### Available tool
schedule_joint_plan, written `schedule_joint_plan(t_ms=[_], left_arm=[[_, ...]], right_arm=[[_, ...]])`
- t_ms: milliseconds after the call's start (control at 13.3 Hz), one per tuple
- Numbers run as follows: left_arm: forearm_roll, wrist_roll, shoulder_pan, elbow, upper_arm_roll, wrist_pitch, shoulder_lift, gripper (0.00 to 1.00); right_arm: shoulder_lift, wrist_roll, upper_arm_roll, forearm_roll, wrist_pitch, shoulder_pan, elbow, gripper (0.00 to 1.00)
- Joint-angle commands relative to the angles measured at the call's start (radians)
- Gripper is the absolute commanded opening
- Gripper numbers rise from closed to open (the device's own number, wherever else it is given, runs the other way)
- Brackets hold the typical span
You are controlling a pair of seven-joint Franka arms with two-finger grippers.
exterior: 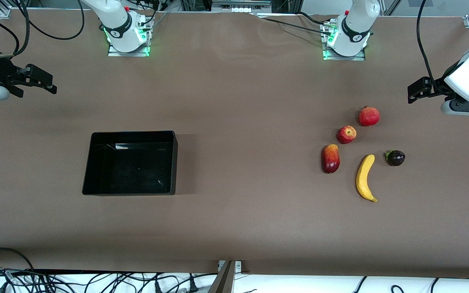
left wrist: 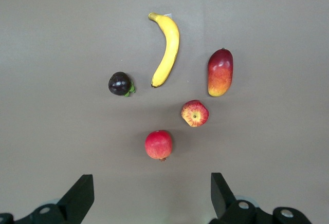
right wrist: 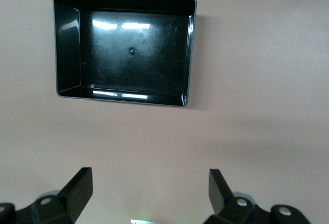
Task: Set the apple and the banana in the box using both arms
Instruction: 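Move the right gripper toward the edge of the black box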
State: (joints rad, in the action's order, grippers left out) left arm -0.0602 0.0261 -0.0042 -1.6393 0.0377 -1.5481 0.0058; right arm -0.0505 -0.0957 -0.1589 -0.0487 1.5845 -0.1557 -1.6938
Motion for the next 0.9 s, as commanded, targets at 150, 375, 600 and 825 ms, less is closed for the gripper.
schedule_joint_plan(t_ms=[150, 375, 600, 825], left_arm=[[-0.009, -0.008, 0.0, 0.006, 0.002, -0.003, -0.003, 1.0], [-0.009, -0.008, 0.0, 0.006, 0.002, -0.003, -0.003, 1.0], [-0.009, -0.008, 0.001, 0.006, 0.002, -0.003, -0.003, 1.0], [-0.009, -0.008, 0.001, 0.007, 0.002, -0.003, -0.003, 1.0]], right_arm=[[-0.008, 0.008, 0.004, 0.043, 0.0, -0.019, -0.001, 1.0], [-0.006, 0.008, 0.004, 0.043, 0.0, -0.019, 0.0, 1.0], [0.035, 0.017, 0.002, 0.043, 0.017, -0.021, -0.017, 1.0], [0.112, 0.028, -0.001, 0.039, 0.205, -0.018, -0.137, 1.0]])
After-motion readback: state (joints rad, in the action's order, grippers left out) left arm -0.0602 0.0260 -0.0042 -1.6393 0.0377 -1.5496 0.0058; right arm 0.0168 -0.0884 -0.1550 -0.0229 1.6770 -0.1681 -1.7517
